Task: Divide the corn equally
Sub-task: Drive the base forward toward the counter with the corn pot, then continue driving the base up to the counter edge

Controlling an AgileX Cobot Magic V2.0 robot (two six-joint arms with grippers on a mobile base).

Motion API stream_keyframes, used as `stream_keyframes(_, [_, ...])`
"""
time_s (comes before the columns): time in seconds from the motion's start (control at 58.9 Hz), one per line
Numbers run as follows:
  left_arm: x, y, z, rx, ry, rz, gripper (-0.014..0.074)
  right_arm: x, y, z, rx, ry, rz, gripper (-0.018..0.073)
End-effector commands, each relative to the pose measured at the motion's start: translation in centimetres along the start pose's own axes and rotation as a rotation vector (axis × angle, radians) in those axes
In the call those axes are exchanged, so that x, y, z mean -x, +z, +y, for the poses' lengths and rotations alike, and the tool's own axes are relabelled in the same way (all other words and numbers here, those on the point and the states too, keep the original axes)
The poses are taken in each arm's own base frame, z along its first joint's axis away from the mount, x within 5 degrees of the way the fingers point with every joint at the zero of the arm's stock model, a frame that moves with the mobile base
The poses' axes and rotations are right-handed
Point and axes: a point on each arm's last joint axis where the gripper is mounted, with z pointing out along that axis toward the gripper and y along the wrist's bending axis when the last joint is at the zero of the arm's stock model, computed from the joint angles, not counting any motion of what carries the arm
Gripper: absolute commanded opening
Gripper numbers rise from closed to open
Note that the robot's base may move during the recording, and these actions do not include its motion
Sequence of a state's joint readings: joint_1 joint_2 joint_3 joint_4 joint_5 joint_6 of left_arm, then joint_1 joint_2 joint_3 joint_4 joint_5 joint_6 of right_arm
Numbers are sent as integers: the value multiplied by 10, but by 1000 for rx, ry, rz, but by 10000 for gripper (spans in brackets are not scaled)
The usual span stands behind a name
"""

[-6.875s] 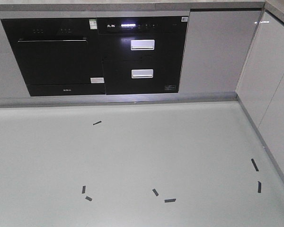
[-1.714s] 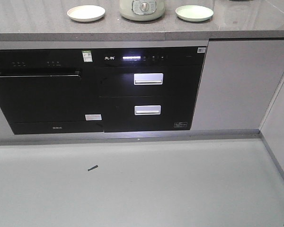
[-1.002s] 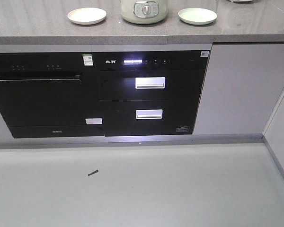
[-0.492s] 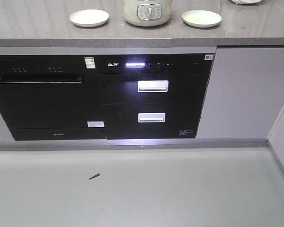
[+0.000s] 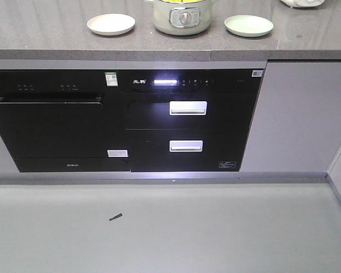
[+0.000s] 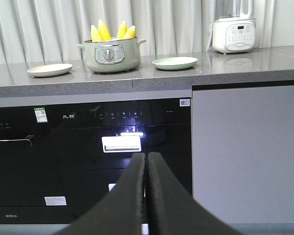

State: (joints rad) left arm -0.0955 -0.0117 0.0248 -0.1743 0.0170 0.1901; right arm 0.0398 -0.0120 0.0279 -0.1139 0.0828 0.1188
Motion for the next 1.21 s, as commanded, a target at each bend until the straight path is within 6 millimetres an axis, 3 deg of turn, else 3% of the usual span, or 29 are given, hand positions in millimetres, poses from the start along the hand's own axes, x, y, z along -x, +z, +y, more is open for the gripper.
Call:
stream_keyframes(0.0, [15, -2, 1, 6, -18, -106, -6, 1, 0, 0, 2, -17, -61, -2])
stream_keyframes(1.188, [15, -2, 1, 6, -18, -106, -6, 1, 0, 0, 2, -17, -63, -2])
